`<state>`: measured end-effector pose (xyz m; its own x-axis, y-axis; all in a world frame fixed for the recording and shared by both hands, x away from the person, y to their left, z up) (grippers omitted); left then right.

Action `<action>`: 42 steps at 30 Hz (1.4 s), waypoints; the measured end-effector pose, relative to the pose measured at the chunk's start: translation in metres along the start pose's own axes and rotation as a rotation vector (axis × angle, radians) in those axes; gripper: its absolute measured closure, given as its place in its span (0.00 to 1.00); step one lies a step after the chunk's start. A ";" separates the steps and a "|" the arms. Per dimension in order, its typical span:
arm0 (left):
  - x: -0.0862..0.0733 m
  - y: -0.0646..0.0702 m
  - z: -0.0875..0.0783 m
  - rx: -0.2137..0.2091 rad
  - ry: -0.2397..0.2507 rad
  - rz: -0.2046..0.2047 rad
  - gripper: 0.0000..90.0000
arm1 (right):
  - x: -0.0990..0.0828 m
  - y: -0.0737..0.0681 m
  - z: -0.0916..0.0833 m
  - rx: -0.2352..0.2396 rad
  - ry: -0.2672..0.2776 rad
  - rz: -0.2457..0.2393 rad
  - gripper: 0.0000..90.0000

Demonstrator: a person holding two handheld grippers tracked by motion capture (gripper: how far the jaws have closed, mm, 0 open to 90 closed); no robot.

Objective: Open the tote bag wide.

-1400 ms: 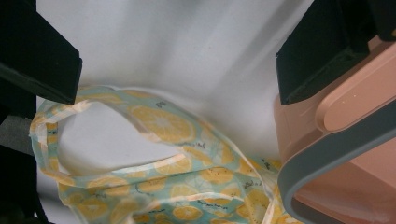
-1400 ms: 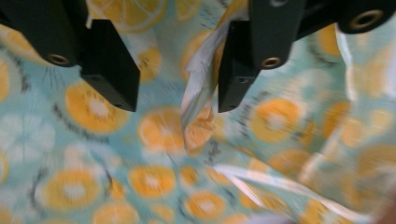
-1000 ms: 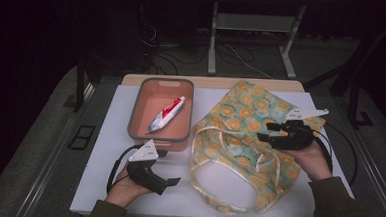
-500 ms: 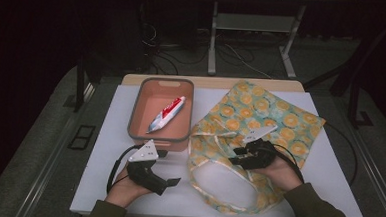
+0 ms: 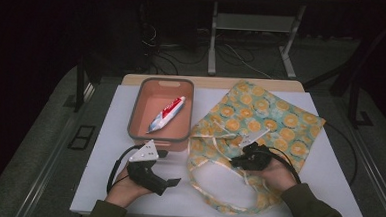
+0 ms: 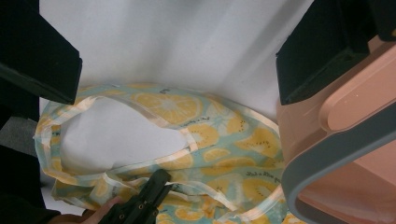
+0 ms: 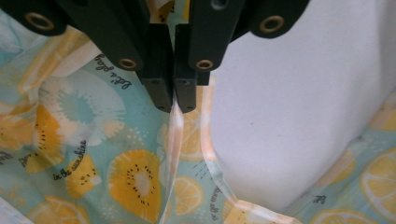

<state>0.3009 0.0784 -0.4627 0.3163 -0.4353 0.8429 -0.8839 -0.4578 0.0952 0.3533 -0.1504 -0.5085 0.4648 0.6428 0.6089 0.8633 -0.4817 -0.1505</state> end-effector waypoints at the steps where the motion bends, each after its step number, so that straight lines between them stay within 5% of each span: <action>1: 0.000 0.000 0.000 0.000 0.000 0.000 0.00 | 0.000 -0.002 -0.002 0.011 0.004 0.005 0.99; 8: 0.001 0.000 -0.001 -0.001 0.005 -0.002 0.00 | -0.001 -0.025 -0.012 0.092 0.022 0.006 0.99; 14: 0.001 0.000 -0.002 0.001 0.007 0.001 0.00 | 0.007 -0.019 -0.027 0.089 0.094 0.026 0.99; 20: 0.002 -0.001 -0.002 0.000 0.013 -0.006 0.00 | 0.019 0.010 -0.055 0.002 0.182 0.056 0.99; 25: 0.003 -0.001 -0.002 0.000 0.017 -0.009 0.00 | 0.024 0.047 -0.069 -0.067 0.253 0.153 0.99; 33: 0.004 -0.003 -0.003 0.003 0.025 -0.010 0.00 | 0.010 0.104 -0.077 -0.213 0.290 0.278 0.99; 36: 0.007 -0.004 -0.004 -0.001 0.035 -0.011 0.00 | 0.005 0.114 -0.077 -0.221 0.299 0.317 0.99; 42: 0.024 -0.010 -0.007 0.007 0.050 0.006 0.00 | 0.006 0.113 -0.077 -0.217 0.304 0.305 0.99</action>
<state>0.3152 0.0778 -0.4398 0.2935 -0.3989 0.8688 -0.8831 -0.4610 0.0866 0.4389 -0.2466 -0.4619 0.5836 0.2654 0.7674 0.6208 -0.7550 -0.2110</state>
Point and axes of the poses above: each handheld gripper's, and its own axes: z roughly forward along the jaws, x roughly out of its top, y roughly to its right, the point moved 9 cm from there along z, roughly forward along the jaws, and after that the axes turned 1 degree about z, right-handed, at the moved point
